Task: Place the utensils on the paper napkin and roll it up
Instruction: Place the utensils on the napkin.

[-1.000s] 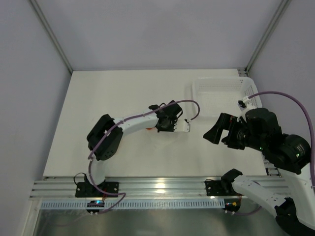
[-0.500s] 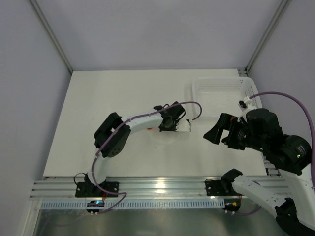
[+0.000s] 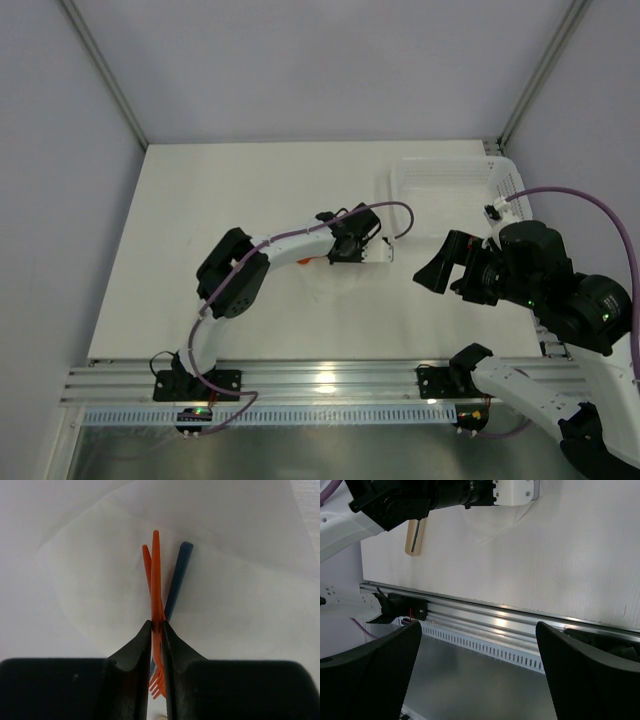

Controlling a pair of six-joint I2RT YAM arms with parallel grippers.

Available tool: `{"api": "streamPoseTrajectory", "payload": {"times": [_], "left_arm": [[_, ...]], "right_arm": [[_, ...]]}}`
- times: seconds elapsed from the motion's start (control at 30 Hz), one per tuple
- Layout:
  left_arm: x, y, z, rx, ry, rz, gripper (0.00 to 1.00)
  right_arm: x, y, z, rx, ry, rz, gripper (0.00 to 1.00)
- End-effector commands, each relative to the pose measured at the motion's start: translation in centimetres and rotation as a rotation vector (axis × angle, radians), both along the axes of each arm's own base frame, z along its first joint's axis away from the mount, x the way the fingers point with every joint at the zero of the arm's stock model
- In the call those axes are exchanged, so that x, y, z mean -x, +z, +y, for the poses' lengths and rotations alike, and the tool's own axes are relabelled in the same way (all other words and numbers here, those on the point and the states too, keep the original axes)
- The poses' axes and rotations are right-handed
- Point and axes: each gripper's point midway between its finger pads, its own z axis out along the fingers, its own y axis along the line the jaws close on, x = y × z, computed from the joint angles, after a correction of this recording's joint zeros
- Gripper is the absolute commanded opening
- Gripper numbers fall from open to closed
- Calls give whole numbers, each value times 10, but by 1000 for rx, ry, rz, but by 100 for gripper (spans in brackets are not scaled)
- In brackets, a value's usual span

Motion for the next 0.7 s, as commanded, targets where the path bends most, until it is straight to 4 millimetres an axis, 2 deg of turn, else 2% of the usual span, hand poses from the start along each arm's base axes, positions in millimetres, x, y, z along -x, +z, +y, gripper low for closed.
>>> {"api": "streamPoseTrajectory", "payload": {"times": [0.0,0.17,0.43,0.67], "left_arm": [[-5,6,-8,18,11,-25,15],[-5,5,-4,8,15,-32,15],[-9,7,2,-7,40,-65,25],[-5,21,0,36,35,-66,31]], "right_arm": [[6,-7,-4,20,-2,33,99],[7,-9,-3,21,4,39,99],[8,-9,-2,17,10,39,100],[8,-9,-2,16,14,40,99]]}}
